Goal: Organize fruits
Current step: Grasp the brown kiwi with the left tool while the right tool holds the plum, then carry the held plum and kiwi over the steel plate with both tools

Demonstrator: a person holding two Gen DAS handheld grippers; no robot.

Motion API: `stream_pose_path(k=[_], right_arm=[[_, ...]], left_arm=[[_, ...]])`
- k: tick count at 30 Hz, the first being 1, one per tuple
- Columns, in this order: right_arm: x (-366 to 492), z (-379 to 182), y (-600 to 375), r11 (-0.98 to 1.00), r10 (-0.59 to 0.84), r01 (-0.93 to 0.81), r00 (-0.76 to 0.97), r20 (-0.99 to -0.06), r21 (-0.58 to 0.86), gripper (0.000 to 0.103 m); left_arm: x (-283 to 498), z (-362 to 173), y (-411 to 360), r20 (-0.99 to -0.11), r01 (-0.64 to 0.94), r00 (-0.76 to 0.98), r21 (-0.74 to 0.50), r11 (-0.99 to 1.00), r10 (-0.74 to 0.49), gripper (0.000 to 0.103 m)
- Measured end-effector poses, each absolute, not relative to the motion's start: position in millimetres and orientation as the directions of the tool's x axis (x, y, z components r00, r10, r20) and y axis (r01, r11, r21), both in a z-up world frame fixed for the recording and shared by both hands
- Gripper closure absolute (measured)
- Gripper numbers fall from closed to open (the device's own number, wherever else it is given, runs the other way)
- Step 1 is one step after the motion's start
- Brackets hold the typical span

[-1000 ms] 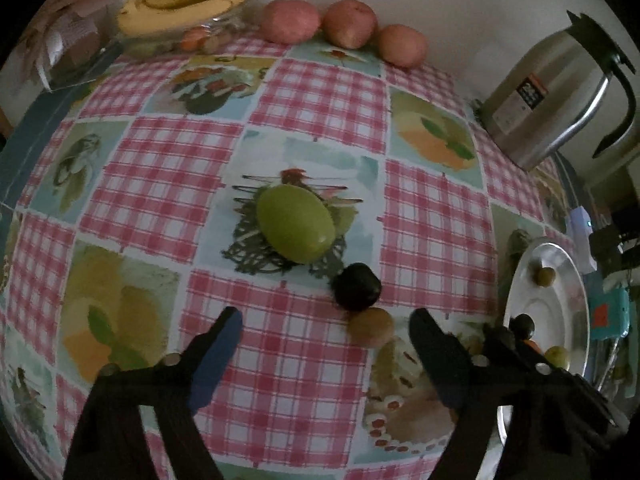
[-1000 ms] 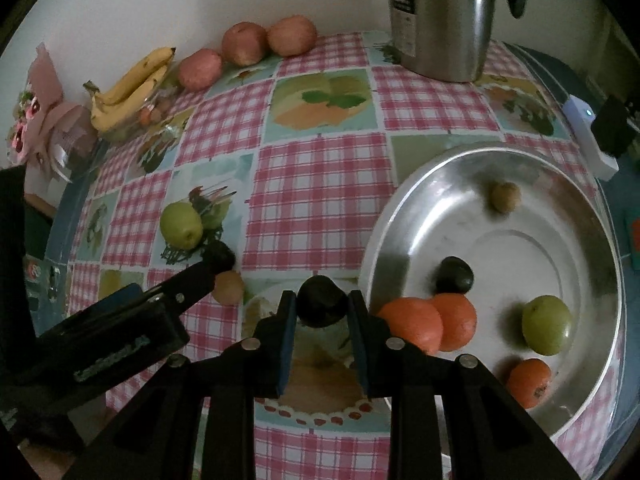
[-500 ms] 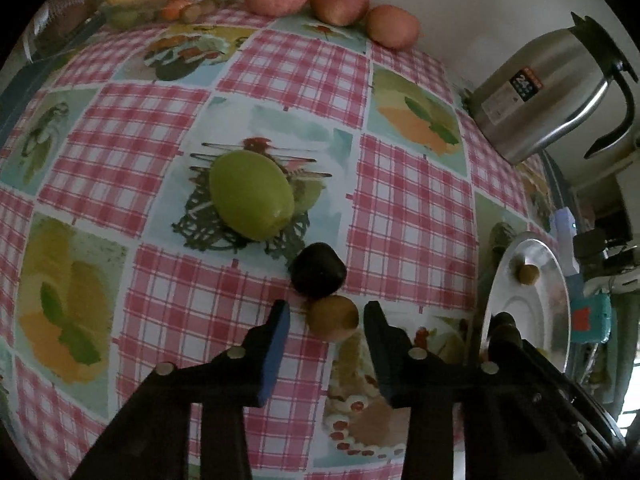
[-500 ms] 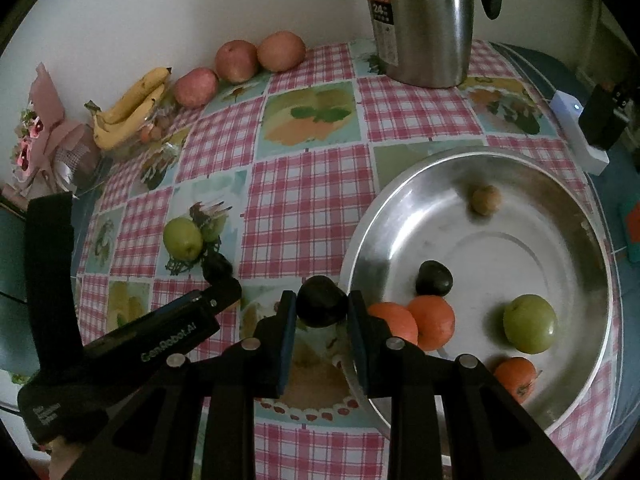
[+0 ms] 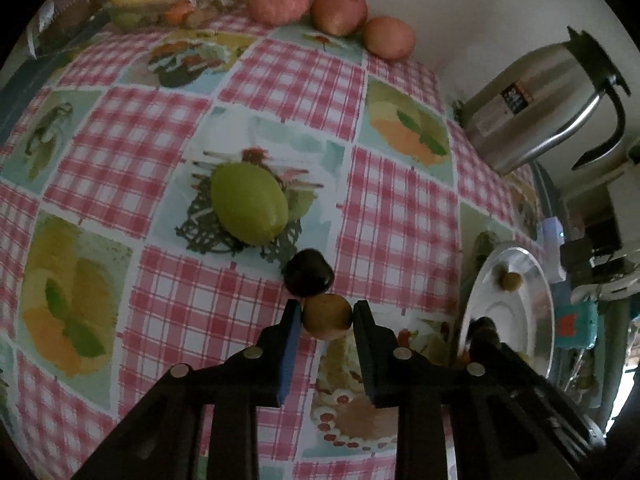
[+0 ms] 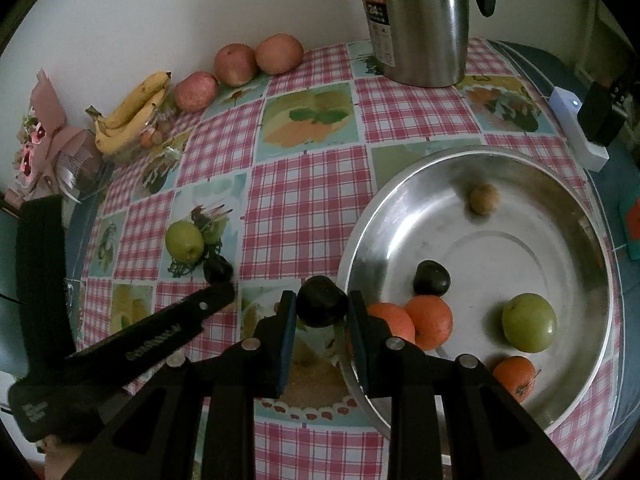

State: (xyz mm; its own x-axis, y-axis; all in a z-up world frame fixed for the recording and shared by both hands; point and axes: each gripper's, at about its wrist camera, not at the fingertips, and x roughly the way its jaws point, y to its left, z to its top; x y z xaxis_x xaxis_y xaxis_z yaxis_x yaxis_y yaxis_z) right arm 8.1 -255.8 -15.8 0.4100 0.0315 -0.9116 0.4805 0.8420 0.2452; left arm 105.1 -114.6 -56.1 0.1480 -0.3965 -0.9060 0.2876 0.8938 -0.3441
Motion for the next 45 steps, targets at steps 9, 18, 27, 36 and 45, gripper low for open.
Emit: stream_pose_path(k=[9, 18, 27, 36, 45], right_arm=[[1.8, -12.3, -263.9, 0.824, 0.023, 0.507, 0.417, -0.909, 0.254, 0.076], [-17.9, -10.0, -294.2, 0.766, 0.0, 0.583, 0.423, -0.906, 0.272, 0.076], [-41.4, -11.3, -326.5, 0.696, -0.036, 0.664, 0.411, -0.911, 0.272, 0.076], [-68.9, -13.3, -358.8, 0.613, -0.075, 0.742, 0.395, -0.916, 0.27, 0.076], [-78.2, -12.7, -367.4, 0.592, -0.08, 0.759, 0.391, -0.917, 0.271, 0.076]], left_arm=[[101.6, -28.6, -113.3, -0.879, 0.295, 0.18, -0.379, 0.877, -0.441, 0.074], [90.3, -9.4, -129.2, -0.863, 0.343, 0.178, -0.397, 0.851, -0.474, 0.074], [66.4, -1.1, -160.8, -0.861, 0.431, 0.145, -0.389, 0.814, -0.488, 0.074], [33.4, 6.0, -198.2, -0.864, 0.537, 0.101, -0.371, 0.758, -0.494, 0.074], [1.8, -3.6, -226.5, -0.896, 0.614, 0.055, -0.318, 0.723, -0.441, 0.074]])
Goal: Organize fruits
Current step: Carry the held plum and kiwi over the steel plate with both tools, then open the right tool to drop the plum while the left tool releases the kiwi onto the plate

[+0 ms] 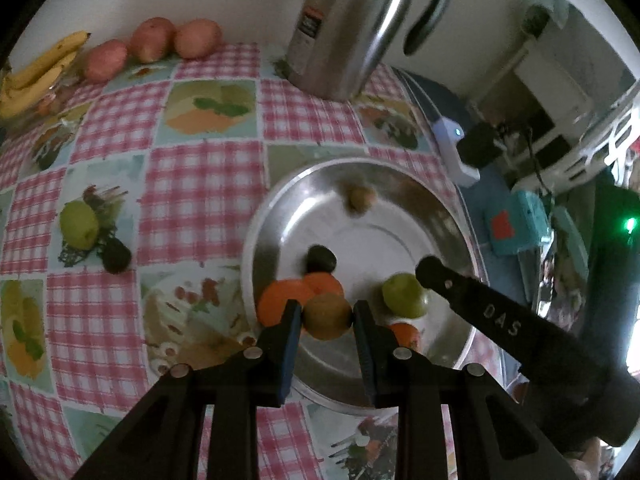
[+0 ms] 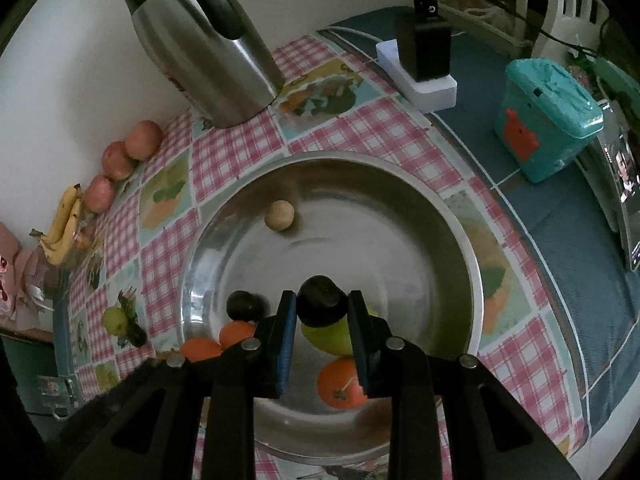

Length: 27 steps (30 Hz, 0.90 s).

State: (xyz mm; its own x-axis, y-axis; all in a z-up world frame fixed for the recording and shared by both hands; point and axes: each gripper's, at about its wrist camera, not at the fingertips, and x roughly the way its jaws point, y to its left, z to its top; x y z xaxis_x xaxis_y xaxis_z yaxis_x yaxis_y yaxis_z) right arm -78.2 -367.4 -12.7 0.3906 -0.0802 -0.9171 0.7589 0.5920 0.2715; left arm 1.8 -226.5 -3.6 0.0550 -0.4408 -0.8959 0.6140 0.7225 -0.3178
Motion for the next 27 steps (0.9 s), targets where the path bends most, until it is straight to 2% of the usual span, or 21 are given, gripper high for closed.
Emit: stream_pose_path(k=[9, 10, 12, 15, 18, 23, 25, 27], right_arm=[[-77.5, -15.1, -366.5, 0.588, -0.067, 0.759, 0.388, -0.919, 0.278, 0.075], [-77.1, -15.1, -366.6, 0.589, -0.065, 0.759, 0.387, -0.92, 0.278, 0.074], [-76.7, -14.3, -366.7, 0.59, -0.068, 0.759, 0.387, -0.919, 0.276, 0.065], [-76.6, -12.3, -366.6, 0.593, -0.074, 0.757, 0.39, -0.918, 0.274, 0.062], [-76.9, -11.8, -366.5, 0.596, -0.077, 0.756, 0.389, -0.918, 0.271, 0.061], [-76.4, -12.6, -366.7, 0.599, -0.079, 0.757, 0.38, -0.922, 0.261, 0.06], [-75.7, -13.4, -366.8, 0.602, -0.078, 0.756, 0.376, -0.923, 0.257, 0.057], [-75.1, -14.2, -366.2, 0.605, -0.075, 0.754, 0.375, -0.924, 0.257, 0.056]], left_arm=[[-3.9, -11.0, -232.4, -0.908, 0.626, 0.042, -0.3, 0.719, -0.416, 0.073], [-4.2, -11.2, -232.2, -0.91, 0.628, 0.044, -0.296, 0.72, -0.412, 0.073], [-4.1, -12.4, -232.1, -0.911, 0.628, 0.04, -0.297, 0.719, -0.411, 0.073], [-3.7, -13.3, -233.6, -0.91, 0.627, 0.035, -0.302, 0.718, -0.413, 0.072], [-3.8, -12.9, -233.8, -0.909, 0.628, 0.034, -0.303, 0.717, -0.415, 0.066], [-2.0, -13.2, -231.4, -0.911, 0.622, 0.036, -0.302, 0.723, -0.411, 0.063], [0.2, -13.6, -228.9, -0.911, 0.614, 0.04, -0.301, 0.73, -0.41, 0.055], [2.1, -13.9, -226.1, -0.912, 0.606, 0.046, -0.298, 0.737, -0.407, 0.053]])
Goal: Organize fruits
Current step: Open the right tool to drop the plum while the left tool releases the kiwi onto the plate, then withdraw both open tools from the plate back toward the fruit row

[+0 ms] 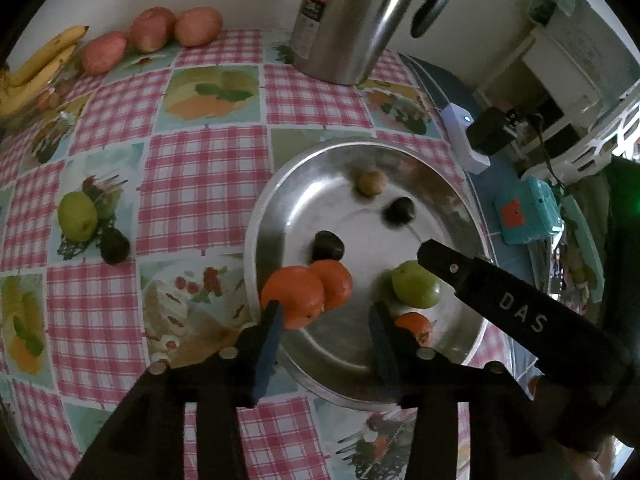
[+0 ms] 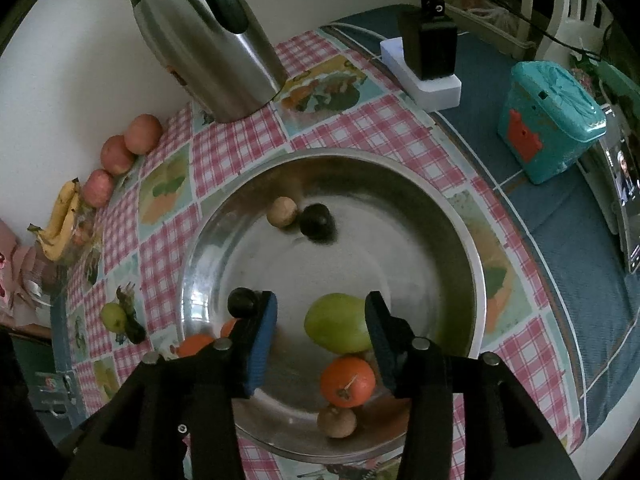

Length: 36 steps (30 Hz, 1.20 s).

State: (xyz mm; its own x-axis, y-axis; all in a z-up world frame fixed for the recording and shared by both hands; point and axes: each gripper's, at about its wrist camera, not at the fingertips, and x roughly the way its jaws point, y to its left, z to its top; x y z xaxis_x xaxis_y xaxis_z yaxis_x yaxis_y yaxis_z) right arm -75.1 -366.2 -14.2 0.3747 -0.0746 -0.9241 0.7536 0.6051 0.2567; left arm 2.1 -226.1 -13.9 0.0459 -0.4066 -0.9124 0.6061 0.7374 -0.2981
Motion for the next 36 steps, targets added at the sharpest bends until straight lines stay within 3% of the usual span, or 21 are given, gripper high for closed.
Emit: stream_pose_path(k=[18, 36], right_arm=[[-61.4, -13.2, -352.3, 0.665, -0.065, 0.712, 0.353, -0.933, 0.223, 0.056], [-40.0, 0.0, -321.6, 0.751, -0.069, 0.635, 0.351, -0.934, 0.183, 0.056]], left_arm=[[60.2, -24.1, -162.8, -0.928, 0.396, 0.114, -0.284, 0.873, -0.353, 0.038], [81.1, -9.2, -129.1, -0.921, 0.324, 0.173, -0.281, 0.903, -0.349, 0.033]])
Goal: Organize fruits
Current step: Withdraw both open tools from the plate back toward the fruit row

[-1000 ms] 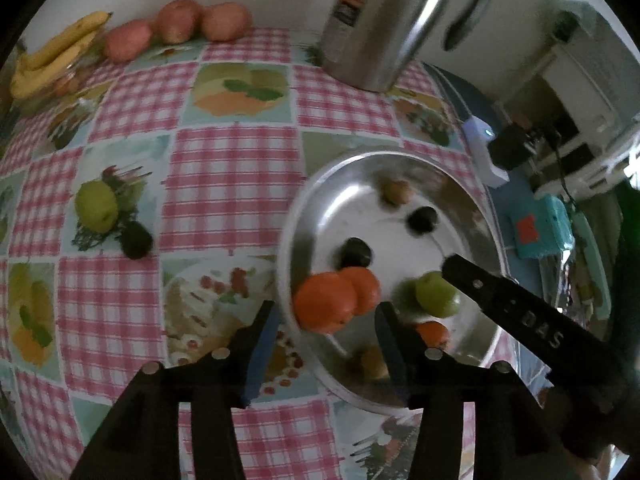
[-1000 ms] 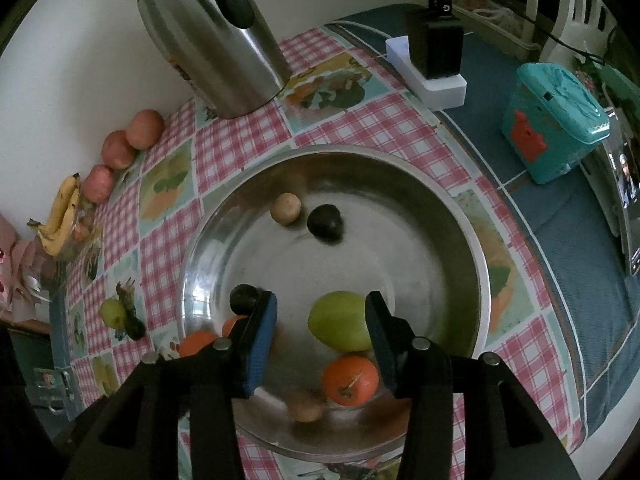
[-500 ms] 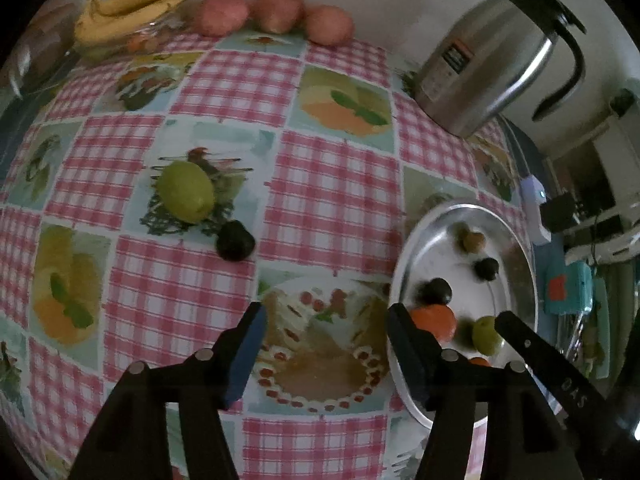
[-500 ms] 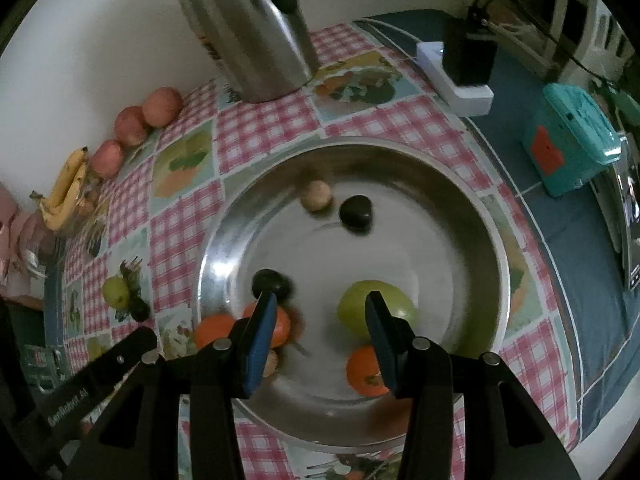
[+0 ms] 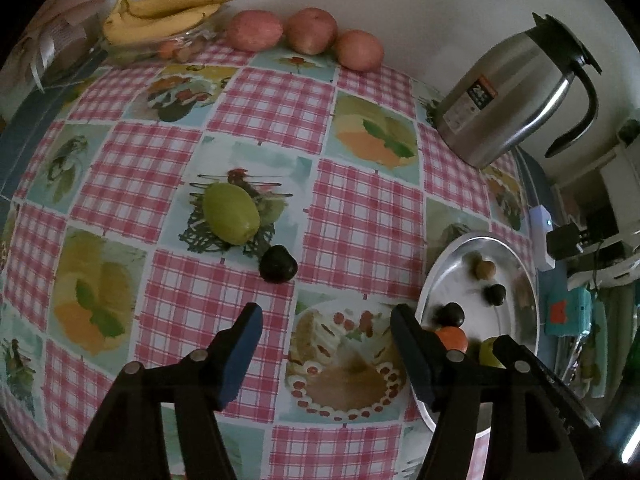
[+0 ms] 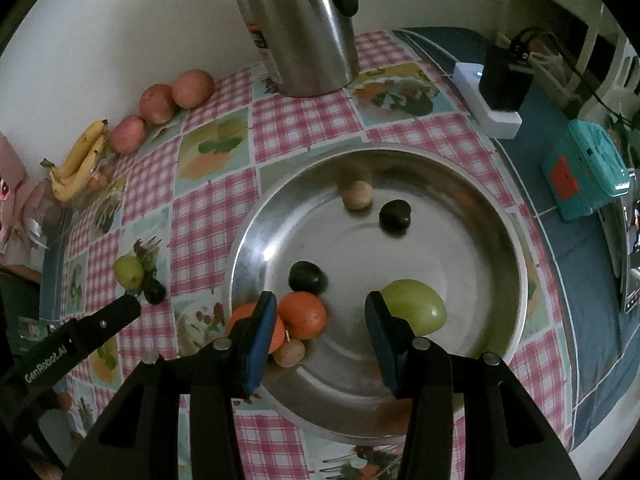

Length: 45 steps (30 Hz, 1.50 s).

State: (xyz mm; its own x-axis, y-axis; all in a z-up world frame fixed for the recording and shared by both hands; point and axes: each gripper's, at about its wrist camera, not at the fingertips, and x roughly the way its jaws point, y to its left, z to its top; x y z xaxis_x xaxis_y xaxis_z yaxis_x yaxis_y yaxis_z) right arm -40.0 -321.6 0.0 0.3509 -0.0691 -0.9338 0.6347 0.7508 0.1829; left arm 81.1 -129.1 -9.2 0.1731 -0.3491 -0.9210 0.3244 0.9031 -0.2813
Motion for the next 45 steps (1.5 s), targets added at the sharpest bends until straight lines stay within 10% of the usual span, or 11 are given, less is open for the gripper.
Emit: stream_pose_path(k=[7, 15, 24, 45], right_arm=[[-38.4, -2.8, -320.6, 0.754, -0.067, 0.633, 0.339, -0.938, 0.175, 0.055], [-37.3, -6.2, -320.8, 0.762, -0.094, 0.634, 0.309, -0.946, 0.132, 0.024], [-36.2, -8.7, -319.0, 0.781, -0.117, 0.617, 0.301, -0.946, 0.1, 0.009], [-33.9, -5.1, -315.7, 0.784, -0.152, 0.612, 0.349, -0.925, 0.102, 0.009]], left_arm=[[81.5, -11.8, -128.0, -0.925, 0.32, 0.172, -0.273, 0.907, -0.34, 0.029], [80.4, -12.5, -128.1, -0.933, 0.333, 0.224, -0.198, 0.922, -0.281, 0.001], [84.0, -12.4, -123.2, -0.931, 0.33, 0.283, -0.13, 0.935, -0.229, 0.0], [79.8, 2.5, -127.2, -0.899, 0.409, 0.379, -0.049, 0.911, -0.218, 0.0]])
